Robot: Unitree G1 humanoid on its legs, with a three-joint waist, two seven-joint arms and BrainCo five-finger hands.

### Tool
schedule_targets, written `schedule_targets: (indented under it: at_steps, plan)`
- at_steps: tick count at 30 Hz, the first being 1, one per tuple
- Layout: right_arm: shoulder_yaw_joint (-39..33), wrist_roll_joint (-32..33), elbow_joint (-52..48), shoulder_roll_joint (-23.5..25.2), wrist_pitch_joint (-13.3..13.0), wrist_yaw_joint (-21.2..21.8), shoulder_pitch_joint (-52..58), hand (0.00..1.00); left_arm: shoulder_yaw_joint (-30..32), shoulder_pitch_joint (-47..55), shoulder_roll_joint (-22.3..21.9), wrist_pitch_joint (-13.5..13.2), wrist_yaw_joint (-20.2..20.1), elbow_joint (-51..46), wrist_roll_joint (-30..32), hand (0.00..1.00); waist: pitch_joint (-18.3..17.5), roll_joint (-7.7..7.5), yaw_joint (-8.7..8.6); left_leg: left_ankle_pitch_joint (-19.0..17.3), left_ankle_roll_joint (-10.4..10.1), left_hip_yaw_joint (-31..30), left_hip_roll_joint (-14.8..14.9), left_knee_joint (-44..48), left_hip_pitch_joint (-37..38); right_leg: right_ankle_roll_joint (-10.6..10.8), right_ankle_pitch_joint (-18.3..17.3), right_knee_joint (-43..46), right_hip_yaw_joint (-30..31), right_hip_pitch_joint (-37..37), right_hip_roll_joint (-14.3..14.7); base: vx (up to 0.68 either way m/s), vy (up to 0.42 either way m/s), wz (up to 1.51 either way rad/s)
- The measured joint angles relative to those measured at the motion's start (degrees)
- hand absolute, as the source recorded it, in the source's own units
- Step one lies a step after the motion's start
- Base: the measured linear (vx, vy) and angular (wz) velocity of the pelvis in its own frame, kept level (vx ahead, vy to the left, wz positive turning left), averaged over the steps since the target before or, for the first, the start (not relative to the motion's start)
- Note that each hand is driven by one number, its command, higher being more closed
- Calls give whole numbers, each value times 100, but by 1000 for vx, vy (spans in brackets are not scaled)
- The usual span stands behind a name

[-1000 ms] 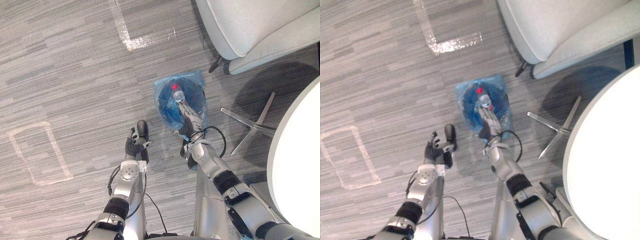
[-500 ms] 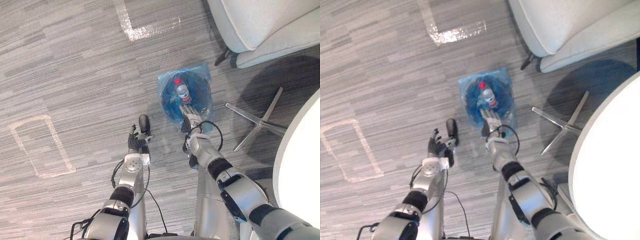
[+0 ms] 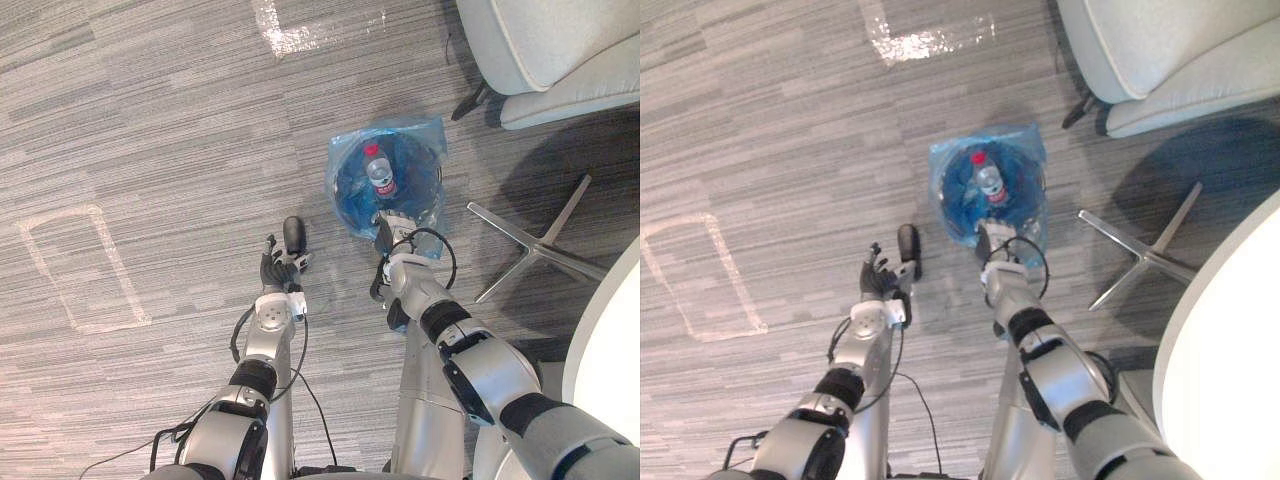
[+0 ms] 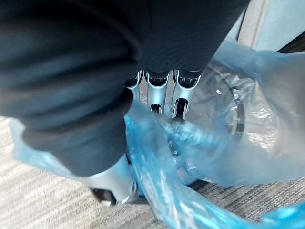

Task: Gather rubbish on tea table into small bin, then transfer packed bag to large trash can.

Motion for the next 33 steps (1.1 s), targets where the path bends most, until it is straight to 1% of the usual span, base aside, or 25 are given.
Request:
schedule_targets:
  at_steps: [3, 4, 5, 6, 9, 11, 13, 14, 15, 17, 18, 19, 21, 22, 24, 25, 26, 28, 29, 30, 31, 32, 33]
  plan:
    - [101, 123, -77, 5, -11, -14, 1, 100, 7, -8, 16, -6, -2, -11, 34, 0, 0, 0, 0, -29, -16, -21, 0, 43, -21, 8, -4, 1, -12, 15, 3, -30, 7, 0]
    - [137, 164, -212, 13, -37, -10, 80, 100, 10, -48, 29, 14, -191, -58, -339, 0, 0, 0, -6, -24, -12, -13, 13, 72, -17, 11, 0, -2, -7, 29, 14, -32, 4, -6]
    - [138, 202, -288, 35, -71, -13, 111, 100, 28, -75, 48, 75, -299, -91, -581, 0, 0, 0, -1, -31, -6, -8, 35, 107, -16, 9, 4, -6, -1, 44, 31, -39, 4, -15]
    - [164, 313, -315, 109, -125, -17, 121, 100, -4, -89, 138, 237, -230, -148, -382, 0, 0, 0, 0, -55, 15, 5, 81, 176, 1, 9, 10, -9, 3, 83, 59, -41, -1, -19]
    - [174, 396, -500, 198, -159, 2, 286, 100, -12, -24, 185, 291, -207, -160, -313, 0, 0, 0, 0, -107, 30, 60, 139, 231, 214, 8, 20, -50, 31, 297, 87, -39, -8, -17]
    - [225, 475, -742, 283, -164, 10, 487, 100, -13, 175, 192, 300, -211, -160, -314, 0, 0, -1, -2, -209, -16, 65, 220, 199, 535, 11, 48, -243, 20, 668, 191, -39, -16, -23]
    - [232, 569, -971, 303, -191, 9, 709, 100, -17, 303, 191, 315, -227, -161, -313, 0, -3, -2, -9, -232, -47, 73, 234, 111, 753, 18, 70, -368, 15, 899, 227, -16, -13, -11]
    - [249, 619, -1047, 319, -227, 18, 869, 100, -13, 422, 200, 356, -232, -145, -313, 0, -3, -3, -12, -242, -64, 86, 253, 18, 985, 24, 97, -505, 15, 1143, 267, -4, -12, -8]
    - [250, 620, -1073, 321, -226, 20, 902, 100, -13, 441, 201, 376, -233, -143, -313, 0, -3, -3, -12, -241, -65, 88, 254, 1, 1028, 24, 102, -527, 14, 1184, 271, 13, -19, -6]
    - [258, 806, -1240, 383, -244, 85, 1252, 100, -12, 659, 217, 451, -244, -19, -295, 0, -6, -7, -28, -242, -61, 123, 262, -126, 1534, 19, 121, -692, -1, 1690, 290, 33, -26, -5]
    - [260, 823, -1284, 395, -244, 113, 1320, 100, -12, 693, 222, 471, -247, 8, -276, 0, -6, -7, -32, -243, -62, 130, 264, -157, 1637, 19, 121, -733, -2, 1787, 297, 47, -34, -7]
    - [275, 854, -1438, 430, -262, 149, 1512, 100, -9, 778, 237, 507, -261, 84, -241, 0, -8, -8, -45, -247, -69, 153, 279, -240, 1930, 21, 123, -854, -4, 2088, 327, 43, -31, -7]
    - [287, 921, -1685, 518, -304, 182, 1820, 100, 3, 900, 259, 530, -283, 221, -159, 0, -12, -14, -65, -273, -108, 176, 299, -379, 2406, 27, 143, -1071, -1, 2572, 381, 56, -35, -9]
    - [305, 964, -1739, 521, -310, 188, 1872, 100, 5, 917, 257, 531, -289, 244, -141, 0, -13, -16, -70, -276, -112, 182, 299, -397, 2490, 27, 143, -1103, -1, 2656, 385, 56, -36, -7]
    - [511, 1065, -1971, 529, -387, 263, 2172, 100, 23, 1069, 260, 536, -374, 417, -7, 0, -36, -32, -115, -309, -142, 226, 322, -585, 3094, 44, 175, -1393, 0, 3280, 450, 41, -29, -9]
    - [515, 1073, -2027, 530, -391, 274, 2223, 100, 27, 1088, 257, 540, -380, 437, 18, 0, -54, -31, -120, -310, -143, 229, 326, -595, 3148, 45, 179, -1430, -1, 3346, 458, 47, -20, -9]
    - [531, 1120, -2306, 542, -423, 312, 2438, 100, 50, 1214, 256, 551, -397, 482, 82, 0, -168, -57, -157, -320, -157, 252, 341, -689, 3348, 53, 193, -1558, -5, 3549, 486, 60, -15, -7]
    - [570, 1183, -2642, 548, -463, 366, 2646, 100, 116, 1336, 256, 576, -407, 584, 149, 0, -254, -108, -184, -325, -167, 316, 358, -816, 3664, 69, 217, -1727, 13, 3849, 526, 71, -20, -14]
    - [633, 1265, -2866, 561, -502, 396, 2812, 100, 124, 1472, 276, 647, -407, 669, 221, 0, -362, -177, -179, -336, -184, 405, 387, -975, 3967, 64, 265, -1926, 75, 4114, 582, 89, -18, -26]
    - [709, 1314, -3056, 569, -537, 433, 2961, 100, 117, 1616, 294, 660, -421, 726, 255, 0, -489, -208, -190, -353, -211, 431, 393, -1103, 4172, 67, 306, -2095, 102, 4309, 620, 93, -12, -24]
    - [709, 1314, -3056, 569, -537, 433, 2961, 100, 117, 1616, 294, 660, -421, 726, 255, 0, -489, -208, -190, -353, -211, 431, 393, -1103, 4172, 67, 306, -2095, 102, 4309, 620, 132, -2, -19]
    - [741, 1485, -3477, 577, -640, 527, 3274, 100, 105, 1793, 292, 680, -491, 847, 367, 0, -718, -254, -204, -337, -237, 501, 408, -1320, 4465, 88, 379, -2378, 132, 4592, 671, 128, -3, -15]
    - [753, 1519, -3705, 579, -693, 593, 3430, 100, 76, 1858, 292, 695, -525, 940, 426, 0, -834, -284, -212, -307, -264, 540, 394, -1498, 4643, 97, 422, -2549, 139, 4750, 687, 131, -4, -18]
